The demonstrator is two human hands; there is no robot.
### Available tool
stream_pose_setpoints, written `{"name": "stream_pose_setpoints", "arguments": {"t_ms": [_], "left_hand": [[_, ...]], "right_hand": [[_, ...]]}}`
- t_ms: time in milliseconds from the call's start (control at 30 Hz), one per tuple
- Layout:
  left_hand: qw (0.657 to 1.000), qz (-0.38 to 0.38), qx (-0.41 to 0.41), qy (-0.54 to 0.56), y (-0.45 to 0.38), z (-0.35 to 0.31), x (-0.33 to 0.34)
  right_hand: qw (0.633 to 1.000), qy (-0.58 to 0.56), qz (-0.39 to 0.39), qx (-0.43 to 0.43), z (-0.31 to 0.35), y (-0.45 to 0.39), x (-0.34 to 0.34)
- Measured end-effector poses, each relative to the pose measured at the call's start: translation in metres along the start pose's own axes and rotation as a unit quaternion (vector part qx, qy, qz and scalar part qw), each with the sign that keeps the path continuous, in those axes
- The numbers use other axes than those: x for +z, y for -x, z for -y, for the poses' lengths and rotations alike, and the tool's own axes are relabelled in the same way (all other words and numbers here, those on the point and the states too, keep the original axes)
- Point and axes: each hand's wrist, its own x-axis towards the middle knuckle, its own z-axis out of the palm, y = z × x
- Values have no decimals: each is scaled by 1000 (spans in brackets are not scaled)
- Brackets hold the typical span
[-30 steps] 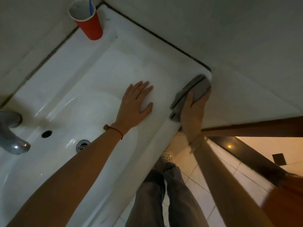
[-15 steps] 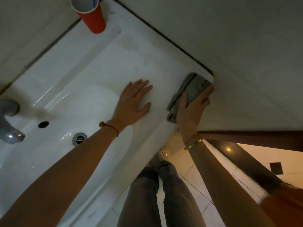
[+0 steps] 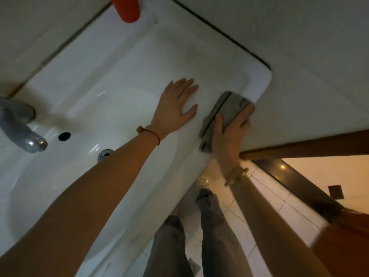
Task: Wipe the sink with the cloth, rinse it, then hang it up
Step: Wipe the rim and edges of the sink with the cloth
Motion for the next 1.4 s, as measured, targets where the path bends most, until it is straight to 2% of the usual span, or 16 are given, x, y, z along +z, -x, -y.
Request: {"name": "stream_pose_setpoints", "arguments": {"t_ms": [100, 167, 300, 367, 500, 633, 733, 867, 933, 1100, 1167, 1267, 1400], "left_hand": [[1000, 4, 5, 4, 0, 0, 0], [1000, 15, 2, 11, 0, 0, 1], [999, 36, -11, 2, -1, 1, 1], [999, 48, -16, 3, -1, 2, 1], [999, 45, -13, 4, -1, 4, 2], [999, 35, -15, 1, -2, 1, 2], [999, 36, -19, 5, -2, 0, 3], [999, 33, -18, 5, -3, 1, 3], [999, 30, -17, 4, -3, -1, 3], [1000, 18, -13, 3, -3, 0, 3], [1000, 8, -11, 4, -3, 0, 5], [1000, 19, -18, -1, -3, 0, 6], [1000, 23, -19, -2, -3, 0, 4]], "right_hand": [[999, -22, -30, 16, 0, -16, 1], [999, -19, -42, -7, -5, 17, 10], [999, -31, 8, -30, -12, 124, 30], [999, -20, 29, -40, -14, 139, 29], [998, 33, -13, -42, -10, 56, 15], [997, 23, -68, -3, 0, -24, 6], [996, 18, -91, -18, -5, 19, 18], [999, -16, -8, -40, -13, 107, 28], [999, 0, 7, -44, -12, 96, 21], [998, 43, -36, -19, -3, -50, -9], [998, 39, -55, -8, 1, -78, -12], [996, 28, -82, -26, -4, -52, -2], [1000, 12, -18, -13, -10, 27, 8]]}}
